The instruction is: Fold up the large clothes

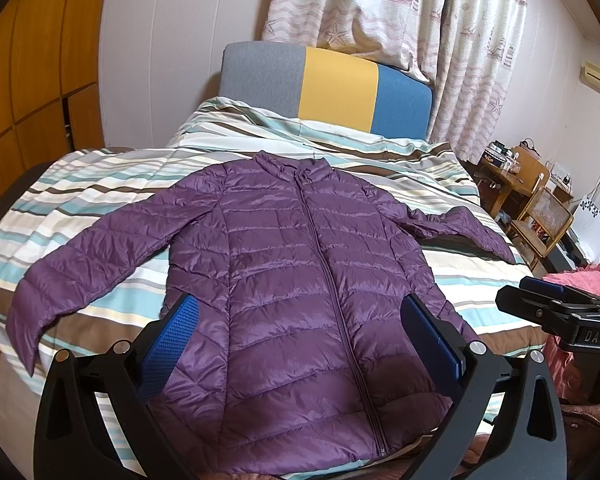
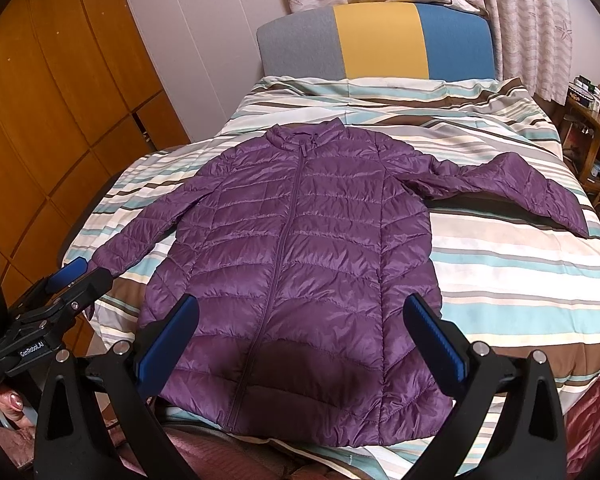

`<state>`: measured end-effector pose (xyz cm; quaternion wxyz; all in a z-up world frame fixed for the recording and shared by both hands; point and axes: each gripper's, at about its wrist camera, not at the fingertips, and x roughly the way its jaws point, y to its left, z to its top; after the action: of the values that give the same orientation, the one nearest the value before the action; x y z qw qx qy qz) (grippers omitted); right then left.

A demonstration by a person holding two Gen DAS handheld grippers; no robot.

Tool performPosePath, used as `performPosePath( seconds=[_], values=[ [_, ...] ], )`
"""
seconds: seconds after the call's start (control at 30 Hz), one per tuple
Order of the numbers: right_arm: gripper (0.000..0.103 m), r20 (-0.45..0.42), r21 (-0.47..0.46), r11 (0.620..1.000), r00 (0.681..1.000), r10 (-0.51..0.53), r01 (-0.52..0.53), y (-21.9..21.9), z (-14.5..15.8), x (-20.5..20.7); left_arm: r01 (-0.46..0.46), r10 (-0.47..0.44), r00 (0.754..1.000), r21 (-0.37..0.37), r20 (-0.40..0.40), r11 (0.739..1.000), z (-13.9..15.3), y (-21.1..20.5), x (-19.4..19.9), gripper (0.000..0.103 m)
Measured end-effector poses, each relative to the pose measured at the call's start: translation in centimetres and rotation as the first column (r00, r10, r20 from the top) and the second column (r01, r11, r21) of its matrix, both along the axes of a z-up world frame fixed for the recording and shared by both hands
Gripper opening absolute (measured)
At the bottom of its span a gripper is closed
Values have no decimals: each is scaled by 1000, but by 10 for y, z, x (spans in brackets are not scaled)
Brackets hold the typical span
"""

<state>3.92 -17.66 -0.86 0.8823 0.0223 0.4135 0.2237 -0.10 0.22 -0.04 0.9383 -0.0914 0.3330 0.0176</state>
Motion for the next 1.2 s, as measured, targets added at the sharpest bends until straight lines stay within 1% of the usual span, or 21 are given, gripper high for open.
performPosePath(
  seconds=[0.67, 0.8, 1.07, 1.2],
  values=[
    [101, -10, -2, 1000, 1000, 2, -2, 1, -3, -1, -2, 2, 1000, -6, -6, 1000, -6, -2, -2, 100],
    [101, -11, -2, 1000, 1000, -1, 1, 0, -3, 0, -4, 4, 1000, -7, -8, 1000, -10, -5, -7, 100],
    [101, -14, -4, 1000, 1000, -3, 3, -1, -4, 0, -4, 4, 1000, -12, -11, 1000, -9, -3, -4, 100],
    [101, -29, -4, 1000, 1000, -6, 6, -1, -7, 5, -8, 7, 1000, -23, -23, 1000, -17, -5, -2, 100]
  ],
)
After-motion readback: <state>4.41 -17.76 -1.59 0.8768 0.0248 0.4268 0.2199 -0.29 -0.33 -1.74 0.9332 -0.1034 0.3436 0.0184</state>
